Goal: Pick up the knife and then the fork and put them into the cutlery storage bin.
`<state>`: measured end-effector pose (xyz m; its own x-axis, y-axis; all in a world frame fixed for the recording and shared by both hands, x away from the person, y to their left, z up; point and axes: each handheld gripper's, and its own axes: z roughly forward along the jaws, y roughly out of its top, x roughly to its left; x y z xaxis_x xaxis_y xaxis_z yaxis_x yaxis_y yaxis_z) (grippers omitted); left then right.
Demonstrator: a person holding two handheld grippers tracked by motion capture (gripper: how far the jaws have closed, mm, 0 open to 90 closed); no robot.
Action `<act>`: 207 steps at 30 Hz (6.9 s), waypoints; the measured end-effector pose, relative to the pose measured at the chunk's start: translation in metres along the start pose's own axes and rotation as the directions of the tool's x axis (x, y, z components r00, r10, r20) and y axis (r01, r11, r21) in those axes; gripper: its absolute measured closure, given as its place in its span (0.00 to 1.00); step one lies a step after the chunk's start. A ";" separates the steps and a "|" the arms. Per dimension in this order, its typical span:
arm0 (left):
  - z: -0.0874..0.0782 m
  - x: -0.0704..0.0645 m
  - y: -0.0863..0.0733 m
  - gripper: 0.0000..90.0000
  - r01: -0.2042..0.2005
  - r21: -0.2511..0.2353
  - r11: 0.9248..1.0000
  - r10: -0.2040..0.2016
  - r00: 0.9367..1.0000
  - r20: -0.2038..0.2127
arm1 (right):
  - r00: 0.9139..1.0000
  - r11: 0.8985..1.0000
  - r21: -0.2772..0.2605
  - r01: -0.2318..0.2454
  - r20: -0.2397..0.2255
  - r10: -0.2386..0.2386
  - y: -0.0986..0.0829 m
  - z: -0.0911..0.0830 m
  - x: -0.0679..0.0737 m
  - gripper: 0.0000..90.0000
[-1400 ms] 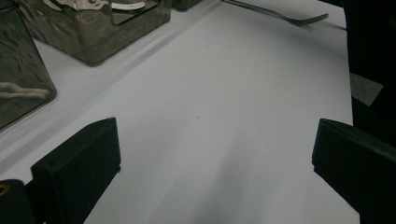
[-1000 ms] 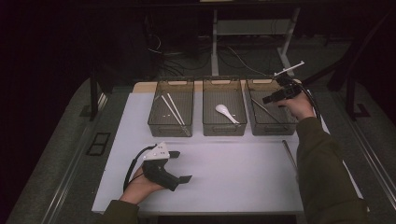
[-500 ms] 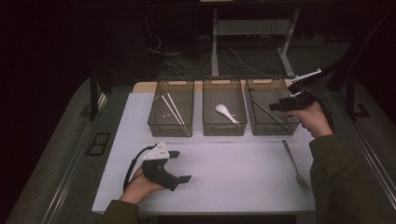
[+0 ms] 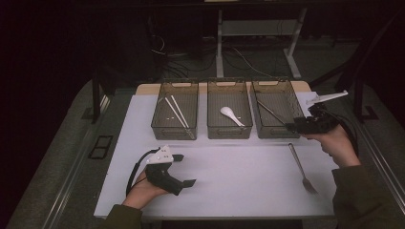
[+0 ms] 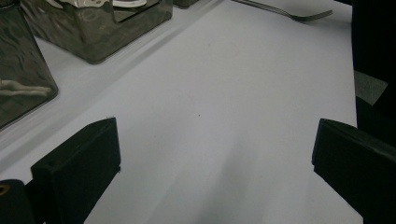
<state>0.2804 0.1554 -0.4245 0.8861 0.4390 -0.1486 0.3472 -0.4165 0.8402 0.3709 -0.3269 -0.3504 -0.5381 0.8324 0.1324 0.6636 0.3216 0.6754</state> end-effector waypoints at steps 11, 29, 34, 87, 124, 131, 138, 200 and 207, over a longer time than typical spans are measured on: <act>0.000 0.000 0.000 0.00 0.001 0.001 1.000 -0.001 1.000 -0.001 | 1.000 0.998 0.065 -0.002 0.002 0.002 -0.047 -0.004 0.008 0.90; 0.000 -0.001 0.000 0.00 -0.007 0.010 1.000 0.007 1.000 -0.003 | 0.998 0.969 0.241 0.049 -0.053 -0.037 -0.106 0.000 0.034 1.00; -0.001 -0.001 0.000 0.00 -0.010 0.010 1.000 0.010 1.000 -0.004 | 0.997 0.960 0.273 0.066 -0.046 -0.056 -0.113 0.004 0.037 1.00; -0.001 0.000 0.000 0.00 -0.004 0.007 1.000 0.004 1.000 -0.008 | 0.995 0.934 0.357 0.005 0.094 -0.041 -0.111 0.000 -0.002 0.87; 0.000 0.000 0.001 0.00 0.004 0.000 1.000 -0.004 1.000 -0.012 | 0.999 0.988 0.148 -0.037 0.027 0.034 -0.088 -0.036 -0.005 0.94; 0.000 0.002 0.001 0.00 0.005 0.005 1.000 -0.005 1.000 -0.018 | 0.999 0.996 0.083 -0.035 0.018 0.034 -0.072 -0.044 -0.006 0.94; -0.001 0.002 0.001 0.00 0.008 0.002 1.000 -0.008 1.000 -0.017 | 1.000 0.998 0.055 -0.022 0.022 0.021 -0.053 -0.043 -0.007 0.94; 0.000 0.001 0.000 0.00 0.007 -0.004 1.000 -0.007 1.000 0.002 | 0.989 0.982 0.119 -0.143 0.064 0.136 0.063 0.090 -0.044 0.60; -0.001 0.001 0.000 0.00 0.006 -0.002 1.000 -0.006 1.000 0.000 | 0.994 0.992 0.069 -0.103 0.028 0.101 0.064 0.074 -0.037 0.51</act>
<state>0.2815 0.1565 -0.4240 0.8842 0.4412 -0.1534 0.3516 -0.4127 0.8403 0.4715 -0.3041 -0.3659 -0.4533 0.8731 0.1796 0.7497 0.2645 0.6066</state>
